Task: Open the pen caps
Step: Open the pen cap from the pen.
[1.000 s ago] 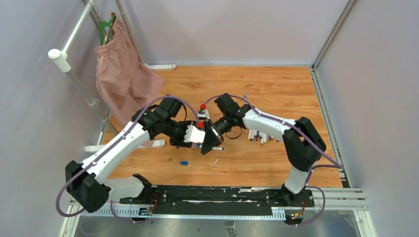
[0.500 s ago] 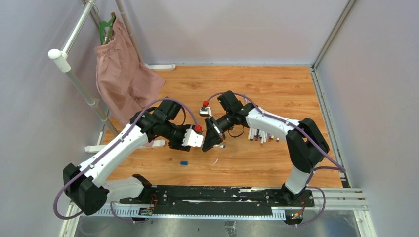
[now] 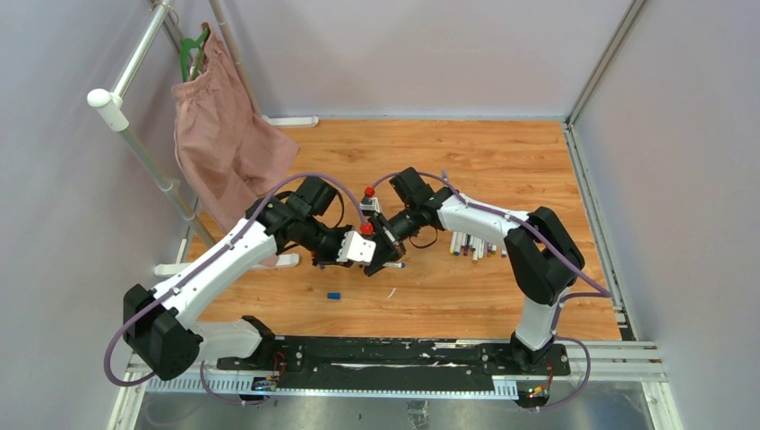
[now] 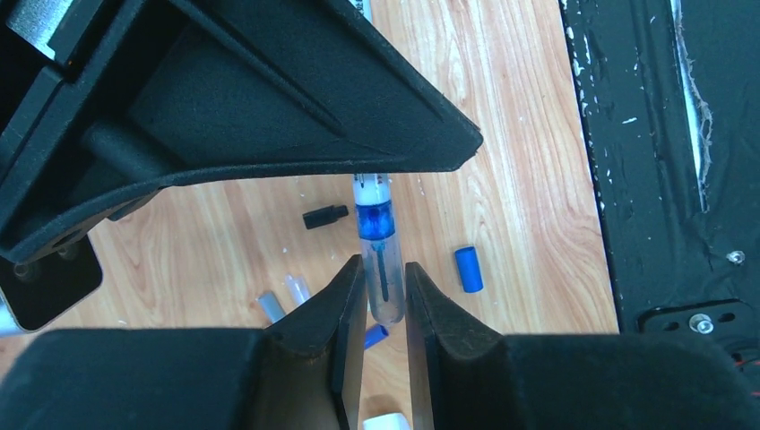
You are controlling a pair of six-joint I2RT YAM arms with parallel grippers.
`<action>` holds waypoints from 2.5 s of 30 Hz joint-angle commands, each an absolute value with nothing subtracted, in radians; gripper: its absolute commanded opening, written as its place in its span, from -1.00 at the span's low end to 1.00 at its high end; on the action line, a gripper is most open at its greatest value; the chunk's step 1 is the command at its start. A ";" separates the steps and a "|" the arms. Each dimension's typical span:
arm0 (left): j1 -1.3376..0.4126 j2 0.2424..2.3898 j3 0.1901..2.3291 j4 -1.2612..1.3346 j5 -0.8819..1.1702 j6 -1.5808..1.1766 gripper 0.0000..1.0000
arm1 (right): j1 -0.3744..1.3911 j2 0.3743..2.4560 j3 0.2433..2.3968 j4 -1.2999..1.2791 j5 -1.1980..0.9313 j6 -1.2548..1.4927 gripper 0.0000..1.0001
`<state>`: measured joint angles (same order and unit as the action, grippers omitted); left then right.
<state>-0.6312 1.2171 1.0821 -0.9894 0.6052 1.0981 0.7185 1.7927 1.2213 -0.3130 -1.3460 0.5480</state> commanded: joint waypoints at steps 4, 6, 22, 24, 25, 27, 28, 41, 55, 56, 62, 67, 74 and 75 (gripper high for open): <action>-0.661 1.278 1.118 -1.009 0.682 1.058 -0.43 | 0.716 1.826 1.276 -0.259 -1.322 0.585 -1.00; -0.662 1.291 1.128 -1.009 0.686 1.046 -0.39 | 0.722 1.829 1.283 -0.255 -1.317 0.585 -1.00; -0.663 1.289 1.136 -0.989 0.692 0.969 -0.69 | 0.753 1.747 1.328 -0.460 -1.091 0.328 -1.00; -0.663 1.286 1.124 -0.957 0.692 0.935 -0.63 | 0.757 1.734 1.336 -0.461 -1.059 0.319 -1.00; -0.663 1.283 1.120 -0.944 0.690 0.918 -0.56 | 0.758 1.727 1.339 -0.463 -1.044 0.316 -1.00; -0.662 1.277 1.116 -0.926 0.683 0.894 -0.47 | 0.762 1.712 1.343 -0.472 -1.008 0.299 -1.00; -0.663 1.275 1.113 -0.919 0.679 0.886 -0.43 | 0.765 1.704 1.343 -0.478 -0.995 0.293 -1.00; -0.663 1.255 1.086 -0.893 0.610 0.898 -1.00 | 0.776 1.674 1.353 -0.492 -0.968 0.266 -0.95; -0.664 1.243 1.155 -0.889 0.581 0.940 -1.00 | 0.819 1.904 1.499 -0.310 -1.270 0.548 -0.49; -0.664 1.241 1.150 -0.890 0.584 0.941 -1.00 | 0.818 1.914 1.509 -0.302 -1.268 0.560 -0.71; -0.667 1.202 1.105 -0.896 0.512 1.010 -1.00 | 0.784 1.951 1.559 -0.343 -1.208 0.553 -1.00; -0.154 1.104 1.038 -1.054 0.426 1.466 -1.00 | 0.759 1.549 0.987 -0.465 -0.977 0.357 -1.00; -0.375 1.154 1.128 -1.035 0.391 1.269 -1.00 | 0.727 1.465 0.886 -0.362 -1.034 0.442 -1.00; -0.408 1.151 1.120 -1.024 0.367 1.263 -1.00 | 0.720 1.453 0.892 -0.364 -1.039 0.436 -1.00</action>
